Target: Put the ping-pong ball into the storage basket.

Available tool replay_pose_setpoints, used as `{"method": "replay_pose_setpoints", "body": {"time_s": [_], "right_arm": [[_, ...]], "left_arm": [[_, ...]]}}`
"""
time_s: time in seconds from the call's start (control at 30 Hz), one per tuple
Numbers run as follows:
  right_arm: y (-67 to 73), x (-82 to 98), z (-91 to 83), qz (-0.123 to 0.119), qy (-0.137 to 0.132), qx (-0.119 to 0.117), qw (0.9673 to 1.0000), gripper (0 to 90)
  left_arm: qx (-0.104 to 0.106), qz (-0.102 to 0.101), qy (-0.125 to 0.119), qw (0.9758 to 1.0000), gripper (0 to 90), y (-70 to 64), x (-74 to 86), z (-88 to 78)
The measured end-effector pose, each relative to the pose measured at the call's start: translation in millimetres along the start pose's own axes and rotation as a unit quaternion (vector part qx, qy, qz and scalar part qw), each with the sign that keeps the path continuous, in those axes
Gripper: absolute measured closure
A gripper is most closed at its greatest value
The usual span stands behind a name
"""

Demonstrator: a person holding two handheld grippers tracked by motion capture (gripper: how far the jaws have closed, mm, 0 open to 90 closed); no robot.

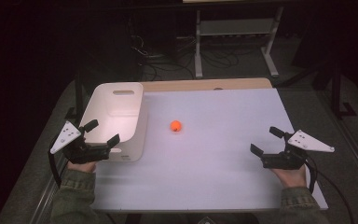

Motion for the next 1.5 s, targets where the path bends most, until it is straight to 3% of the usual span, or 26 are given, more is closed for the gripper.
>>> {"method": "replay_pose_setpoints", "body": {"time_s": [0.57,0.77,1.03,1.3,1.5], "right_arm": [[-0.8,0.9,-2.5,0.001,0.000,0.003,1.0000,0.0],[-1.2,1.6,-1.3,-0.001,0.004,0.003,1.0000,0.0],[-1.6,1.7,-1.1,-0.002,0.005,0.006,1.0000,0.0],[-0.1,1.1,-1.5,-0.005,0.006,0.007,0.9999,0.0],[-0.1,0.6,-1.9,-0.004,0.005,0.007,1.0000,0.0]], "left_arm": [[0.010,-0.001,0.004,0.9999,0.0,-6.9,-4.8,0.0],[0.013,0.008,0.013,0.9998,0.0,-11.1,-5.8,1.9],[0.015,0.015,0.019,0.9996,0.0,-14.4,-17.7,4.6],[0.031,0.018,0.048,0.9982,0.0,-22.0,-18.1,14.3],[0.044,0.024,0.075,0.9959,0.0,-27.4,-23.6,22.6]]}}
Point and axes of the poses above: each handheld gripper's, and its own axes: z roughly forward along the jaws, x roughly out of its underside, y roughly to its left, the point moved 8 cm from there along z, roughly forward along the jaws, and after that the axes turned 10 degrees about -y, right-handed, at the moved point
